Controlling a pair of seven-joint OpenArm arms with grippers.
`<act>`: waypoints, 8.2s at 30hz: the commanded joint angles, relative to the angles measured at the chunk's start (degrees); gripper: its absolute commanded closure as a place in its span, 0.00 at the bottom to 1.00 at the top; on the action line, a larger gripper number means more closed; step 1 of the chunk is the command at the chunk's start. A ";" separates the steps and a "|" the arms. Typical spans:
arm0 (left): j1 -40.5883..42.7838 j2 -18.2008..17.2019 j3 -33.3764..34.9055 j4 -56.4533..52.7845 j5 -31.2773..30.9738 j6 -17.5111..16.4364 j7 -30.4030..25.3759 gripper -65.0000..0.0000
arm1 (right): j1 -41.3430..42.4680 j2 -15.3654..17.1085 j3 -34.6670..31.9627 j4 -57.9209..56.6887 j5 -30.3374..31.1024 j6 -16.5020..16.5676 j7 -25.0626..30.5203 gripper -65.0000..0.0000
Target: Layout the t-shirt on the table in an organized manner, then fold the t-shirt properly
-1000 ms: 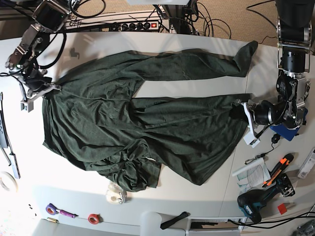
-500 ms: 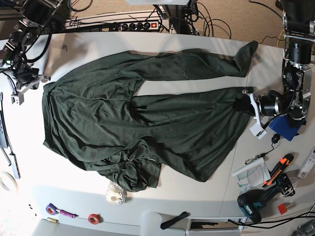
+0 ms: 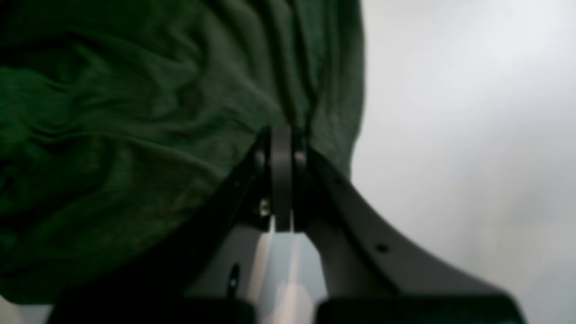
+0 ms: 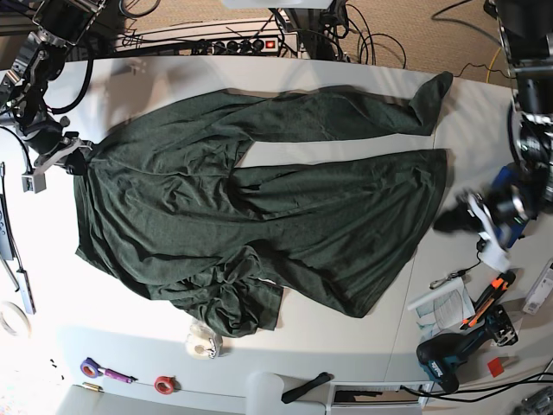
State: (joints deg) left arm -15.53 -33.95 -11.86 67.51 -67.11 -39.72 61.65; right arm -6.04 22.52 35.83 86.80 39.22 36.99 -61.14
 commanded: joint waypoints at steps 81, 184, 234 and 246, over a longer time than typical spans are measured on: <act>7.41 -4.15 6.21 0.92 11.76 5.16 3.48 0.70 | -4.74 4.81 0.17 2.01 -3.19 0.48 -18.05 0.68; 32.52 2.05 -6.64 12.13 -10.21 1.38 10.32 0.48 | -9.49 -6.47 20.72 0.96 17.29 1.33 -18.86 1.00; 34.07 2.49 0.11 14.82 2.36 -0.28 10.78 1.00 | -9.49 -6.47 20.72 0.96 18.38 1.33 -18.86 1.00; 31.19 2.51 -5.27 28.41 -17.20 -0.28 15.43 1.00 | -9.49 -4.57 20.74 0.96 29.99 2.49 -18.86 1.00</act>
State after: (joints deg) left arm 16.05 -30.22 -16.69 95.29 -82.63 -39.90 77.71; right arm -15.62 16.56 56.23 86.76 67.24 39.09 -80.99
